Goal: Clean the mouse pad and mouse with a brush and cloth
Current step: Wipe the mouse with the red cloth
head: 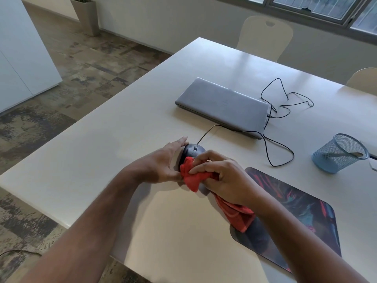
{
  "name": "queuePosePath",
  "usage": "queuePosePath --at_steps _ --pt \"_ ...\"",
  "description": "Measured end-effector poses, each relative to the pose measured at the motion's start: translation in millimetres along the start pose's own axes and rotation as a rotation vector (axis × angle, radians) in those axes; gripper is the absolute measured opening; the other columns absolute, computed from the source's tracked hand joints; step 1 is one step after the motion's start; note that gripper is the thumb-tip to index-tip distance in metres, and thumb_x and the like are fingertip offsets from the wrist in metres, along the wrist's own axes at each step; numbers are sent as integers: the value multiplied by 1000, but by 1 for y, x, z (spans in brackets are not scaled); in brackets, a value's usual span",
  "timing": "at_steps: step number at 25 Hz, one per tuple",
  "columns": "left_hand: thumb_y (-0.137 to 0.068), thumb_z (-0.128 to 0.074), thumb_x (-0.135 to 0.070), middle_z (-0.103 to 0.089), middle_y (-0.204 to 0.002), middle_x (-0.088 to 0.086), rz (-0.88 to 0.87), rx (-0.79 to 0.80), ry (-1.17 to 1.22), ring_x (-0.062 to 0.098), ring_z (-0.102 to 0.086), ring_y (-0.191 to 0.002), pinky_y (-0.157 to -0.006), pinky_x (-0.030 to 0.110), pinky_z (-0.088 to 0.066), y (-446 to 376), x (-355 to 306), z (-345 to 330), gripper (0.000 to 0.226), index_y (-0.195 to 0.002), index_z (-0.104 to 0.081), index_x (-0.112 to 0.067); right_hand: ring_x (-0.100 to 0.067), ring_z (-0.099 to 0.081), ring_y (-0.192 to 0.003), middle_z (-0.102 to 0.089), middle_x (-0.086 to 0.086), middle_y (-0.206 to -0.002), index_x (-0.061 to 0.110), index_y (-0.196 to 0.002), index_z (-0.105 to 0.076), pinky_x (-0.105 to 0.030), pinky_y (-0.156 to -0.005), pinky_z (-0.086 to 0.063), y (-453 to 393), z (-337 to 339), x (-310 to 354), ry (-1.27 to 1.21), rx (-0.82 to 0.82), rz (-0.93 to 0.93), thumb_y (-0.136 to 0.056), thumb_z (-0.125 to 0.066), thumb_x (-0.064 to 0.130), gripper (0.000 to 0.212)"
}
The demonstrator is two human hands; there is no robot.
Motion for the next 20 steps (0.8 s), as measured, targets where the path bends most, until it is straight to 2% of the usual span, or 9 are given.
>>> queuePosePath --at_steps 4,8,12,14,17,20 --pt "-70 -88 -40 -24 -163 -8 2 -35 -26 2 -20 -147 -121 23 -17 0 0 1 121 -160 -9 -21 -1 -67 -97 -69 9 -108 20 -103 -84 -7 -84 -44 -3 9 -18 -23 -227 -209 -83 -79 1 29" --pt "-74 -86 -36 -24 -163 -7 -3 -30 -34 2 -19 -147 -120 21 -15 1 -1 1 116 -160 -11 -21 7 -64 -90 -68 16 -100 32 -102 -84 -8 -83 -42 -29 15 -40 -29 -230 -379 -88 -75 10 27" --pt "-74 -85 -38 -22 -164 -7 -9 -25 -36 4 -15 -149 -123 29 -15 2 -2 1 116 -160 -10 -20 -17 -66 -103 -70 6 -107 27 -111 -82 -31 -95 -52 -53 12 -50 46 -151 -470 -95 -68 18 23" --pt "-73 -85 -38 -21 -164 -8 -4 -27 -30 4 -15 -149 -123 29 -15 1 -2 0 117 -160 -10 -20 -21 -65 -104 -68 3 -109 23 -112 -81 -36 -97 -52 -55 9 -45 76 -139 -476 -97 -66 18 22" --pt "-71 -86 -39 -23 -163 -9 0 -36 -15 0 -17 -147 -119 20 -15 1 1 0 119 -160 -9 -22 -22 -64 -102 -65 2 -110 15 -109 -81 -31 -92 -50 -40 2 -22 120 -187 -417 -95 -65 13 22" --pt "-69 -86 -43 -26 -162 -9 -2 -39 -10 0 -21 -146 -120 21 -18 -1 3 -1 121 -160 -9 -21 -24 -60 -105 -66 2 -113 15 -105 -81 -28 -93 -48 -8 -11 11 206 -222 -304 -91 -65 10 22"
Point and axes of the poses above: each hand's wrist, its own y-axis away from the middle knuckle, its own z-axis out of the back of the hand, x = y × z, the point moved 6 cm from there along -y, towards the middle knuckle
